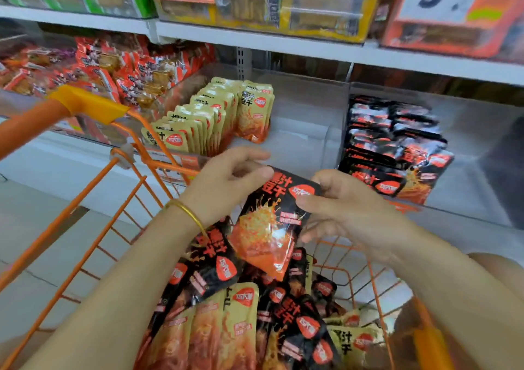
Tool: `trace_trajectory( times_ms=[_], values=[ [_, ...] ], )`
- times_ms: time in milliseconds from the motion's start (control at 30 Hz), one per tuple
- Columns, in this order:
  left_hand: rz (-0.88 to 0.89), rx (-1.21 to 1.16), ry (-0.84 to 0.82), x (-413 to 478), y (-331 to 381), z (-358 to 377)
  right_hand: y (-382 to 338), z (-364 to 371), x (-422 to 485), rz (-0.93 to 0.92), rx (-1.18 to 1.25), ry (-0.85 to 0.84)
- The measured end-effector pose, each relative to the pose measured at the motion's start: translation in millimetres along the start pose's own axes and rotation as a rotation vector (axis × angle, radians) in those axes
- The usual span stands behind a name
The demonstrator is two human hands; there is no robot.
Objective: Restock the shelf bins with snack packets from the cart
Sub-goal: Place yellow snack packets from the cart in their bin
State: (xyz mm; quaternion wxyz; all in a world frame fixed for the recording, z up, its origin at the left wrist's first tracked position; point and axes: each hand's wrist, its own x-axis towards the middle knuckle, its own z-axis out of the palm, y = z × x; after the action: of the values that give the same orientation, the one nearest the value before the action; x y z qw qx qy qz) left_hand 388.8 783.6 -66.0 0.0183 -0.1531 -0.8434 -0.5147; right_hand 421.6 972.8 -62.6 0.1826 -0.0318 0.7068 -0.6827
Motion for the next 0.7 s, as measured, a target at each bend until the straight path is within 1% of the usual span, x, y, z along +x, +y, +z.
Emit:
trace_trajectory(
  times_ms=[67, 100, 167, 233, 300, 333, 367, 400, 467, 500, 567, 700],
  values=[
    [-0.044, -0.078, -0.080, 0, 10, 16, -2, -18, -14, -0.027, 0.058, 0.081],
    [-0.052, -0.113, -0.090, 2, 16, 24, -2, -26, -22, -0.038, 0.075, 0.103],
    [-0.043, -0.195, -0.067, 11, 28, 40, 0, -40, -34, -0.052, 0.057, 0.127],
    [0.001, -0.228, -0.048, 21, 44, 57, -2, -51, -46, -0.086, -0.054, 0.168],
    [0.064, -0.212, -0.021, 29, 60, 76, -8, -68, -57, -0.157, -0.099, 0.255],
    [0.098, -0.208, -0.006, 31, 68, 85, -14, -79, -61, -0.197, -0.073, 0.325],
    [0.140, -0.166, 0.003, 33, 72, 93, -19, -95, -64, -0.241, -0.045, 0.422],
    [0.194, -0.059, 0.006, 34, 74, 100, -24, -113, -66, -0.284, -0.047, 0.535],
    [0.325, 0.262, 0.009, 35, 69, 113, -27, -150, -68, -0.347, -0.164, 0.721],
    [0.364, 0.376, 0.005, 35, 65, 118, -24, -165, -67, -0.356, -0.230, 0.764],
    [0.361, 0.490, -0.032, 34, 54, 129, -10, -193, -54, -0.322, -0.367, 0.796],
    [0.385, 0.653, -0.059, 30, 41, 140, 17, -217, -15, -0.082, -0.748, 0.754]
  ],
)
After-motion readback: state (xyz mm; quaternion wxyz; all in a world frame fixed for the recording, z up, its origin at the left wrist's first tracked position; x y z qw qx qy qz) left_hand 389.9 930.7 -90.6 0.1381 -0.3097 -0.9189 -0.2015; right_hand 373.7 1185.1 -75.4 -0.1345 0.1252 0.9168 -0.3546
